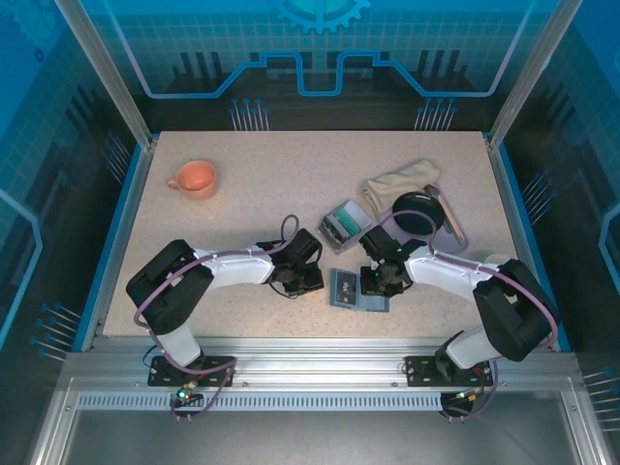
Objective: Put the credit cards into the card holder
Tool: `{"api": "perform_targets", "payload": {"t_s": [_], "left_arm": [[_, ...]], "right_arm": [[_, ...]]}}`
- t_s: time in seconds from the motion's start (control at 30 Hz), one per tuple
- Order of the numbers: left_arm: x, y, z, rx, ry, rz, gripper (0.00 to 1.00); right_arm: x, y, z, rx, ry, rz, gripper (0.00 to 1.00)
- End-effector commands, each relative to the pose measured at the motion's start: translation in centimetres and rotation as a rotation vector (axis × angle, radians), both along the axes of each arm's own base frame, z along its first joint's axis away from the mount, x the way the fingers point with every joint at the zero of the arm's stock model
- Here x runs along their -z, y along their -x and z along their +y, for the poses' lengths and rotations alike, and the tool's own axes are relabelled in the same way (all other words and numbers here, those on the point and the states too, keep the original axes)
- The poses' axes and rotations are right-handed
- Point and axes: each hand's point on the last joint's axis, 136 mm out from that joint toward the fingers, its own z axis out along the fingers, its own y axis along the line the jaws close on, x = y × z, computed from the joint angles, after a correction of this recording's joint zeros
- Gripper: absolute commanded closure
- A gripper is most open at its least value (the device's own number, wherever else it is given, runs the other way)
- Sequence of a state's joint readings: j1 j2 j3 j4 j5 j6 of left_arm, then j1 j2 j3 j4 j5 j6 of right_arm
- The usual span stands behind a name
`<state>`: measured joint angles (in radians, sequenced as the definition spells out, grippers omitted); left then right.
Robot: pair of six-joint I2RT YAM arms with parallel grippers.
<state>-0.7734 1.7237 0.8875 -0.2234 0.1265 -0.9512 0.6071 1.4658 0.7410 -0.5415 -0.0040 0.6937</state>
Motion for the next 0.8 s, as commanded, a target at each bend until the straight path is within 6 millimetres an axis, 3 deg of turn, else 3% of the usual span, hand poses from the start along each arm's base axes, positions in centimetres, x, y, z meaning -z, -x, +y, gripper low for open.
{"api": "perform_targets", "payload": {"t_s": [0.0,0.13,0.27,0.33,0.5,0.77], "left_arm": [[0.8,0.9,0.8,-0.014,-0.036,0.017,0.82],[-3.9,-0.4,1.0,-0.035,-0.011,-0.098,0.79],[-8.8,-1.1,-2.1,0.025,0.11,-0.201,0.76],[-9.8,-1.1,-4.1,0.073,0.15,-0.205,0.76],[-7.4,-0.9,-7.1,0.089,0.183,-0.103,0.79],[-1.8,-0.3,-6.7,0.017,0.1,0.035,0.83]], "right_arm": [[-0.4,-0.1,0.4,-0.028,-0.017,-0.006,0.81],[0.0,-0.3,1.9,-0.074,-0.046,0.009,0.84],[0.2,-0.5,2.4,-0.09,-0.054,0.016,0.86],[0.1,-0.6,2.5,-0.09,-0.061,0.007,0.85],[-0.1,-0.8,2.0,-0.082,-0.061,-0.006,0.85],[-0.2,-0.7,1.8,-0.062,-0.096,-0.013,0.84]]}}
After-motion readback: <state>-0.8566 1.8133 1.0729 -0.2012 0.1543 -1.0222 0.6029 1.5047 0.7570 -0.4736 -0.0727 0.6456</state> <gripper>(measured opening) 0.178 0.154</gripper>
